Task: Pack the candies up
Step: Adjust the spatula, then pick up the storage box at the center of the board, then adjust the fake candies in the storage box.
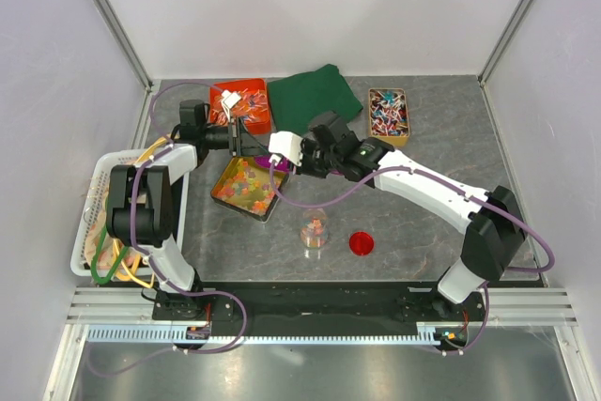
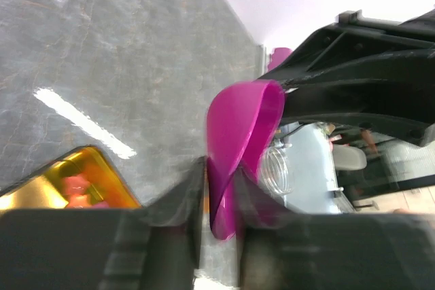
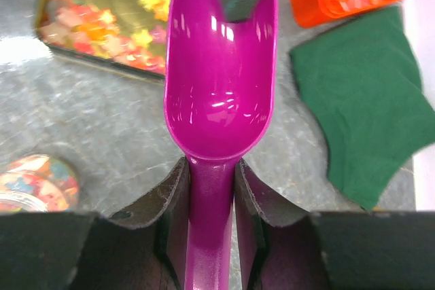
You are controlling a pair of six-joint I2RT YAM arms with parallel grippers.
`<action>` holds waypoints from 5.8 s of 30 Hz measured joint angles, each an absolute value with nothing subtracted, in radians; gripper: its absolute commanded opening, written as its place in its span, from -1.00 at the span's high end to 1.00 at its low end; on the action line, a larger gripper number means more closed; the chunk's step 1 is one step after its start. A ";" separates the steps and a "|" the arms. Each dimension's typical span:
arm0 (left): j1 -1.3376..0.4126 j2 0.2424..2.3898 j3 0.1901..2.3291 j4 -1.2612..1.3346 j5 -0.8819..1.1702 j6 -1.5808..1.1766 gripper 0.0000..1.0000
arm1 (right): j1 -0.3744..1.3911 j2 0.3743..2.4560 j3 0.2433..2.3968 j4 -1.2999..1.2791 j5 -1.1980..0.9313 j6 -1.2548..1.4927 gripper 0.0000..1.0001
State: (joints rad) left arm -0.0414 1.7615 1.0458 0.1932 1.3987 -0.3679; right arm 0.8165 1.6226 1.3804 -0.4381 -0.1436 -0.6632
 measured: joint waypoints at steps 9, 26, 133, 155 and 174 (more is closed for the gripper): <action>-0.027 1.759 1.048 0.205 1.417 -0.416 -0.42 | 0.864 1.639 1.378 -0.512 -0.185 -0.694 1.00; 0.123 1.685 1.269 -0.367 0.905 0.016 -0.40 | 0.852 1.639 1.378 -0.516 -0.067 -0.712 1.00; -0.223 1.591 0.976 -0.081 -0.116 0.110 0.96 | 1.097 2.112 1.878 -0.866 0.799 -1.210 1.00; -0.221 1.512 0.890 0.044 -0.004 0.064 0.96 | 1.149 2.208 2.039 -0.913 0.938 -1.385 1.00; -0.077 1.660 0.902 0.041 0.411 -0.088 0.96 | 1.139 1.895 2.083 -1.011 0.712 -1.173 1.00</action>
State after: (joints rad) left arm -0.0769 1.6596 0.9016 0.0410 0.4107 -0.0875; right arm 1.1389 1.8950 2.0827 -1.0107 0.7116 -1.1728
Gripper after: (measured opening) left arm 0.037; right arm 0.345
